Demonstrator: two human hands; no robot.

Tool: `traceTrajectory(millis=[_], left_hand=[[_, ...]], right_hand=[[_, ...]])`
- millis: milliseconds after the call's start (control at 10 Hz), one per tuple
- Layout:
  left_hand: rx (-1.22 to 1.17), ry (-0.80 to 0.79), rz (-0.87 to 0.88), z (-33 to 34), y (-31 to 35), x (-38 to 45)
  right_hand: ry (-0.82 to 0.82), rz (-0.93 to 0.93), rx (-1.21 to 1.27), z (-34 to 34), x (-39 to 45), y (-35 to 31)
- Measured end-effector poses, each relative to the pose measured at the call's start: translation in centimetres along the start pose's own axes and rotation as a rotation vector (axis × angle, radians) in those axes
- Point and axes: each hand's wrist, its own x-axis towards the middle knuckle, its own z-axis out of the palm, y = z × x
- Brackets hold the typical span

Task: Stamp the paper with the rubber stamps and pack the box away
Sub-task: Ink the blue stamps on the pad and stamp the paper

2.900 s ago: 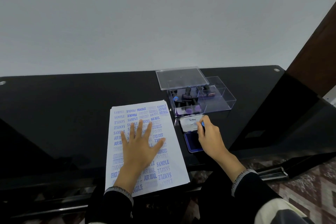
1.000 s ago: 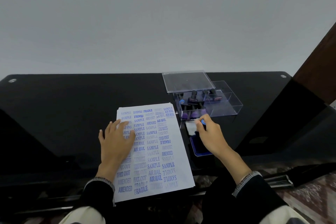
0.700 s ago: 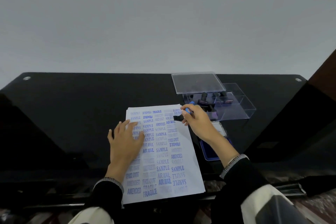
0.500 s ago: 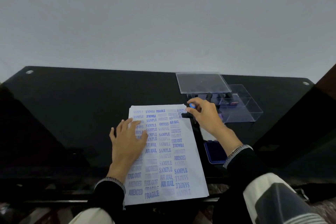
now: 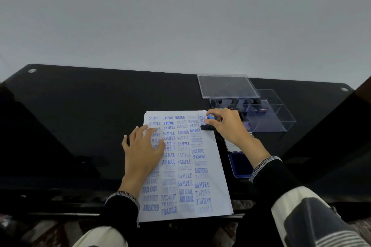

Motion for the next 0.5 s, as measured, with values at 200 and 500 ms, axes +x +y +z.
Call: traceTrajectory(millis=[200, 500], left_hand=[[-0.006, 0.002, -0.004, -0.02, 0.0, -0.02], [-0.004, 0.0, -0.007, -0.11, 0.1, -0.04]], right_hand=[[-0.039, 0.032, -0.004, 0.28, 0.13, 0.25], [-0.081, 0.022, -0.053, 0.9, 0.34, 0.79]])
